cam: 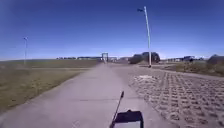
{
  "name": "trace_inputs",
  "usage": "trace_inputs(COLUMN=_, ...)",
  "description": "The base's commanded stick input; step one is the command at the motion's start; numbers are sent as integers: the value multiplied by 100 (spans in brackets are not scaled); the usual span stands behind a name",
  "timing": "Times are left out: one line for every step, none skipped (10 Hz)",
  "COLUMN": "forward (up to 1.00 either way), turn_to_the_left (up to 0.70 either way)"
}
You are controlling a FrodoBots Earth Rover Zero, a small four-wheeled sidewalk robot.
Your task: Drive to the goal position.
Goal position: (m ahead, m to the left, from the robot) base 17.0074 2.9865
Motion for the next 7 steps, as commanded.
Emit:
trace_inputs(forward=100, turn_to_the_left=0)
trace_inputs(forward=100, turn_to_the_left=0)
trace_inputs(forward=100, turn_to_the_left=0)
trace_inputs(forward=100, turn_to_the_left=0)
trace_inputs(forward=100, turn_to_the_left=8)
trace_inputs(forward=100, turn_to_the_left=27)
trace_inputs(forward=100, turn_to_the_left=40)
